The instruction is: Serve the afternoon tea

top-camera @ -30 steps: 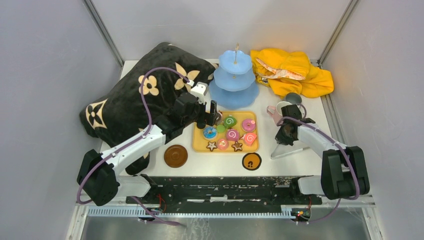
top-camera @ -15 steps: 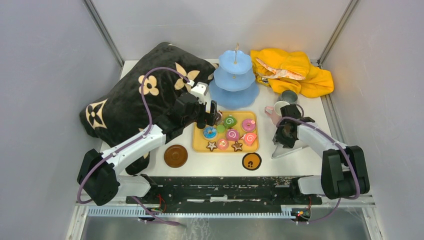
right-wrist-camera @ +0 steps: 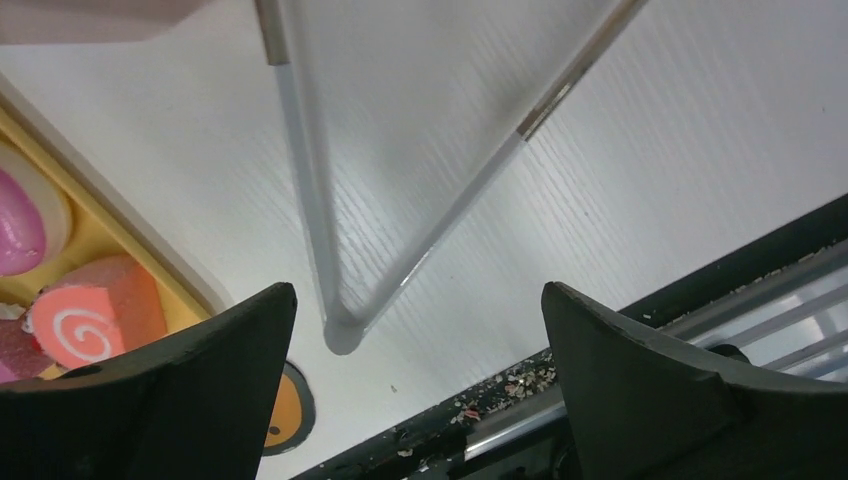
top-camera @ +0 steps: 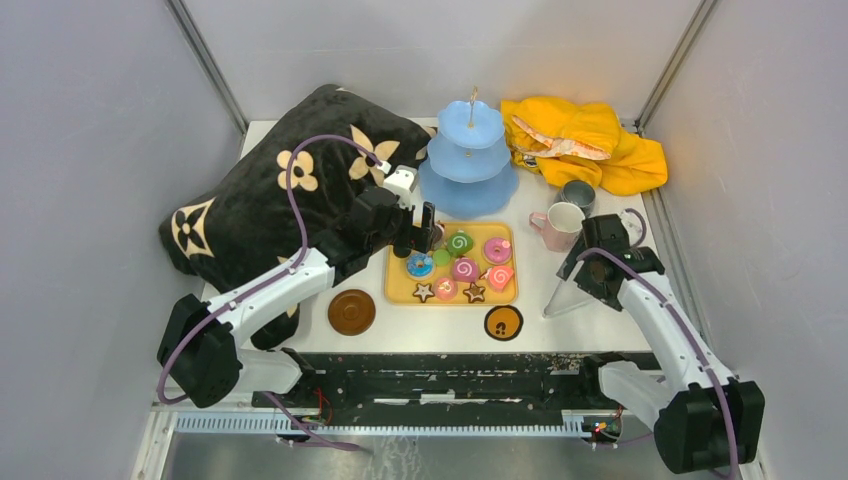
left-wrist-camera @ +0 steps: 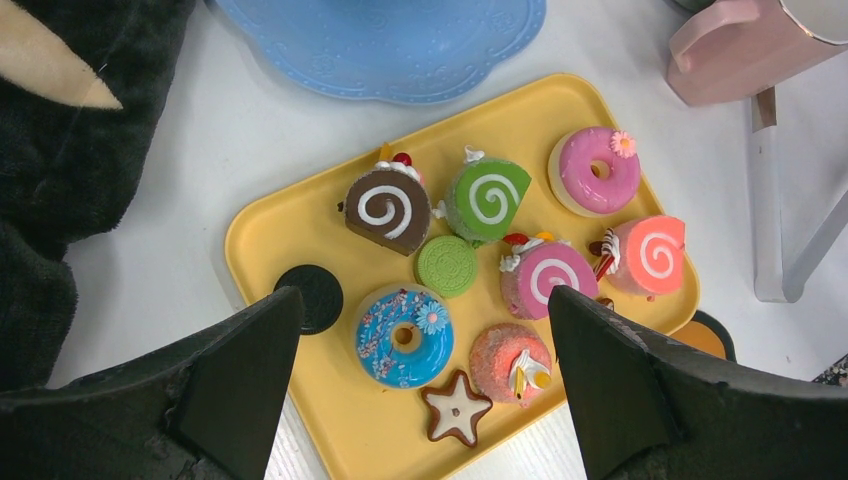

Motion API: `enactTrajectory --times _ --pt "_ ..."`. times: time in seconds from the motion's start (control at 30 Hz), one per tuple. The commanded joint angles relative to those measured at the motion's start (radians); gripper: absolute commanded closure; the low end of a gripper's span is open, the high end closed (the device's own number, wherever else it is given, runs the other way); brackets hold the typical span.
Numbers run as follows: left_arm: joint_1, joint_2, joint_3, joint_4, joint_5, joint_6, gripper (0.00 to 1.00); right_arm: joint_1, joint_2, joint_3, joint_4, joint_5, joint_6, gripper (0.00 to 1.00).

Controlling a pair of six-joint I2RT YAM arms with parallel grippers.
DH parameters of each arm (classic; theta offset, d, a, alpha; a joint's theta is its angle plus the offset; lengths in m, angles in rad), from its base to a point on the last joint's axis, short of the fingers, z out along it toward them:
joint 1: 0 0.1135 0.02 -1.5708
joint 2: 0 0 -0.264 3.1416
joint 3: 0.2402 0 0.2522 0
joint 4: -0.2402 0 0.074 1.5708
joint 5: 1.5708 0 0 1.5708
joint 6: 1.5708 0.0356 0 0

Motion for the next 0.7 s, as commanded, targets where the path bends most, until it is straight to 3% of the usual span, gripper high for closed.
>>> enactTrajectory --times 0.0,0.4,0.6,0.67 --pt "-0.006 -0.013 0.017 0.019 0.007 0.005 0.01 -0.048 -0.059 -0.081 -0.022 0.042 0.126 0.02" --pt "-0.004 -0.019 0.024 0.006 0.015 0.012 0.01 -0.169 0.102 -0.193 0.216 0.012 0.125 0.39" --pt "-0.004 -0.015 0.035 -0.003 0.021 0.012 0.01 -0.246 0.135 -0.184 0.242 0.001 0.057 0.62" --pt "-0.004 -0.013 0.037 -0.001 0.024 0.012 0.01 -0.265 0.143 -0.168 0.235 0.016 0.022 0.65"
